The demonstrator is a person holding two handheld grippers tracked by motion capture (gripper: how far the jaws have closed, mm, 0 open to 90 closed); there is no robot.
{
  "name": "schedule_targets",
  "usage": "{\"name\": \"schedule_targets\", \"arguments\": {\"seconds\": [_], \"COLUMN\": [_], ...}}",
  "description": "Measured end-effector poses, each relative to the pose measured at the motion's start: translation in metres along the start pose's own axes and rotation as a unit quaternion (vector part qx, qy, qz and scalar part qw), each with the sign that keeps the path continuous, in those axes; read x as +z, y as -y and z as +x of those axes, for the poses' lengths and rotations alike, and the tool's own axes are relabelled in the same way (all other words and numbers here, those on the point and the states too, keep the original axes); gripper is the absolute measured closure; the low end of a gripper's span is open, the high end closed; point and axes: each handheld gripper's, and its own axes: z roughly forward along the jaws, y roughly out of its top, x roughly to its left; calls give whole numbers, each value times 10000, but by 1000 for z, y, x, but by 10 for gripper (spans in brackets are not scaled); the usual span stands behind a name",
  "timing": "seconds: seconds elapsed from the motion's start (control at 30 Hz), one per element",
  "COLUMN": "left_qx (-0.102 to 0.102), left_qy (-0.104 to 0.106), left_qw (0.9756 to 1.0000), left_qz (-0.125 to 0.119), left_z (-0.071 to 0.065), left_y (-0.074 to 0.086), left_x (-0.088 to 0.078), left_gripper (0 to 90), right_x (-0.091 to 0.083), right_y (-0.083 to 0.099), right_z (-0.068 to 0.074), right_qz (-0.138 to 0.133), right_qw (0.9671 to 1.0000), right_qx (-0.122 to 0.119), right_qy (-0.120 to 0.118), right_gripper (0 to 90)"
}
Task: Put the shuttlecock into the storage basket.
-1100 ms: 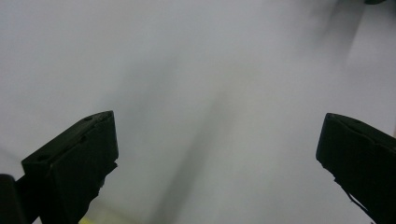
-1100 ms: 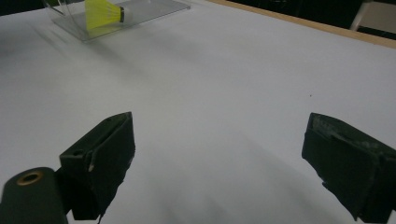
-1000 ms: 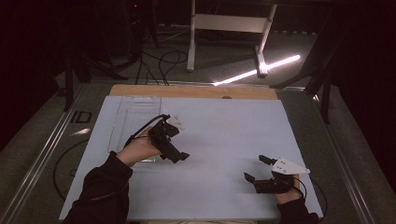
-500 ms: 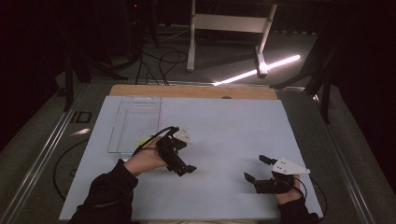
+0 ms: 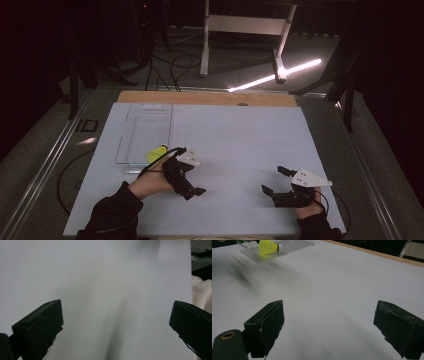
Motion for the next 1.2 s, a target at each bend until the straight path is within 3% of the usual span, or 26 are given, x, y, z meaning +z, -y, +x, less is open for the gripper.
{"name": "schedule_targets", "arguments": {"seconds": [0.23, 0.53, 0.83, 1.07, 1.2], "left_qx": [-102, -317, -528, -756, -985], "left_qy": [12, -24, -258, -552, -631], "left_qw": [9997, 9989, 9974, 9938, 9898], "left_qz": [-230, -342, -417, -596, -810], "left_z": [-4, -6, -12, -18, -18], "left_y": [18, 44, 67, 82, 90], "left_x": [0, -5, -12, -20, -24], "left_gripper": [0, 0, 0, 0, 0], "right_x": [0, 0, 2, 2, 2], "right_y": [0, 0, 0, 0, 0], "right_z": [0, 1, 1, 1, 1], "right_qz": [4, 16, 23, 45, 43], "right_qw": [10000, 10000, 10000, 10000, 10000], "right_qx": [1, -7, -19, -17, 1], "right_qy": [-2, -19, -32, -51, -49], "right_gripper": [95, 95, 95, 95, 95]}}
